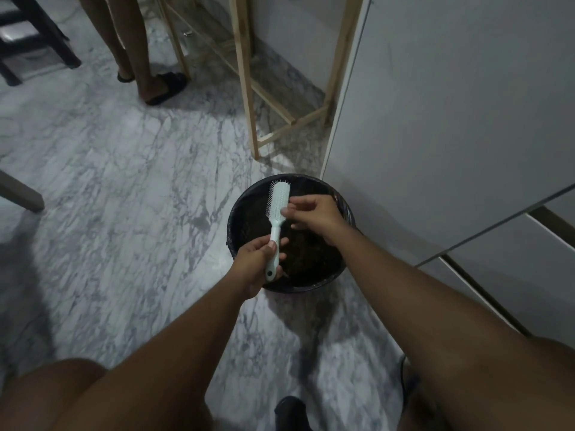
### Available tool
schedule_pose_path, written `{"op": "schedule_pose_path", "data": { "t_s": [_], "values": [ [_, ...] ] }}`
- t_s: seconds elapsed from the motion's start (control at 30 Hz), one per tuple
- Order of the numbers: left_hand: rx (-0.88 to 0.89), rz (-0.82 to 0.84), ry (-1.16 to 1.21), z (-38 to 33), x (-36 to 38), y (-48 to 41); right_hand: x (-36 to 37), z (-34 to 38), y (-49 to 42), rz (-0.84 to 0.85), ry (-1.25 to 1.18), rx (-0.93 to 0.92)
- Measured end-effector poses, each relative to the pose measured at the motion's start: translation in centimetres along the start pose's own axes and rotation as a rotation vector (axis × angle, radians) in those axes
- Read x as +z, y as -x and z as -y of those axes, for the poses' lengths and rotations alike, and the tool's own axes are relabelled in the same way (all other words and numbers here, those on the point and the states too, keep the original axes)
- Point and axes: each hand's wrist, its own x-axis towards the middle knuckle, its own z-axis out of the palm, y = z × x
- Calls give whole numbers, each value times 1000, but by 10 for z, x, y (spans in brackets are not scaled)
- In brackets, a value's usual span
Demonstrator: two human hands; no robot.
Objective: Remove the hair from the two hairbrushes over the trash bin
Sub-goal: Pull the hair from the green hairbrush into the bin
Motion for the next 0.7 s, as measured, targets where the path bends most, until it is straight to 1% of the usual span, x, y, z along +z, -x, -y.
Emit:
{"op": "schedule_pose_path", "data": {
  "t_s": [0.07, 0.13, 0.23, 0.3, 0.4, 0.47, 0.53, 0.63, 0.7],
  "values": [
    [-12, 16, -6, 1, -1, 1, 0, -2, -3, -17, 112, -34],
    [-18, 37, 5, 1, -1, 3, 0, -1, -6, -55, 172, -71],
    [-11, 50, 8, -1, -2, 3, -3, -3, -9, -77, 198, -98],
    [-6, 50, 7, -2, -2, 3, -2, -5, -8, -106, 201, -68],
    [-10, 46, 7, -1, -2, 6, -5, -9, -8, -266, 142, -5],
    [-12, 42, 10, -2, -3, 8, -9, -13, -7, -342, 151, 26],
    [-25, 43, 7, -5, -3, 11, -13, -19, -7, -338, 251, 24],
    [-48, 47, 12, -11, -2, 14, -11, -18, 4, -274, 541, -39],
    [-57, 48, 26, -14, 2, 16, -6, -15, 12, -207, 684, -73]
  ]
}}
